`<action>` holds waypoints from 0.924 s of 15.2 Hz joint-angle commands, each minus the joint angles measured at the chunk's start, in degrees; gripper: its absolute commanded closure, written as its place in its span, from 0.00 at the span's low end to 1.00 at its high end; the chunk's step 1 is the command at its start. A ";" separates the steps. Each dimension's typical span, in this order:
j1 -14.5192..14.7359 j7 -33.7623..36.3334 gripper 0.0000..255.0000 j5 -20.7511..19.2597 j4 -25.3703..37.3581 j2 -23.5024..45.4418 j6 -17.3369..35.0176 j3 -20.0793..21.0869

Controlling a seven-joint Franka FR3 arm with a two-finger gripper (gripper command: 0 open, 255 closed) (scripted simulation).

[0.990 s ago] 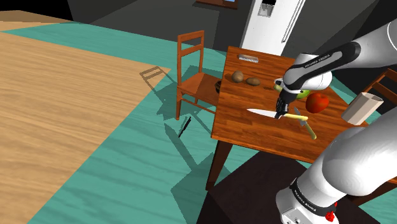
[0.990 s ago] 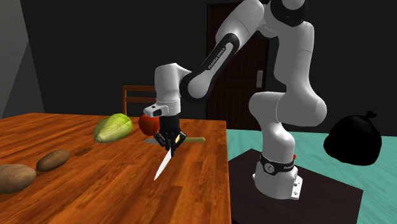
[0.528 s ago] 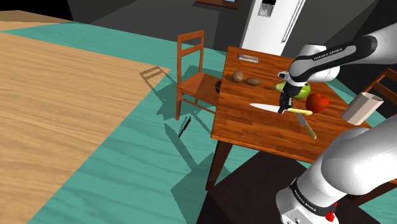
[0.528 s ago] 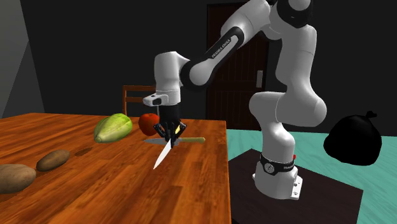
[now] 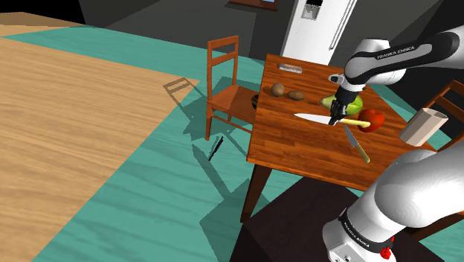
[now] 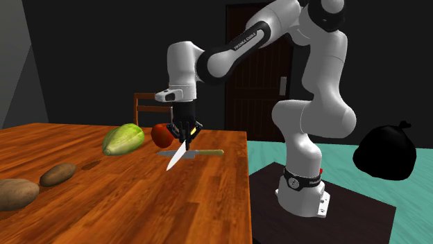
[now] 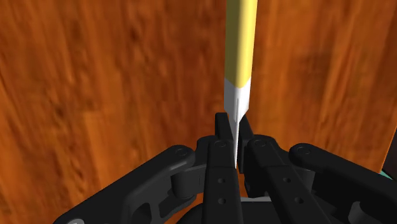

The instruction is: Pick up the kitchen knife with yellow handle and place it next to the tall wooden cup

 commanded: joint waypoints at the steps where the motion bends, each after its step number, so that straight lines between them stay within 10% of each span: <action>1: -0.21 0.10 1.00 -0.05 0.94 -1.03 -1.96 0.62; 14: -0.58 0.41 1.00 0.73 7.87 -5.34 -13.14 4.21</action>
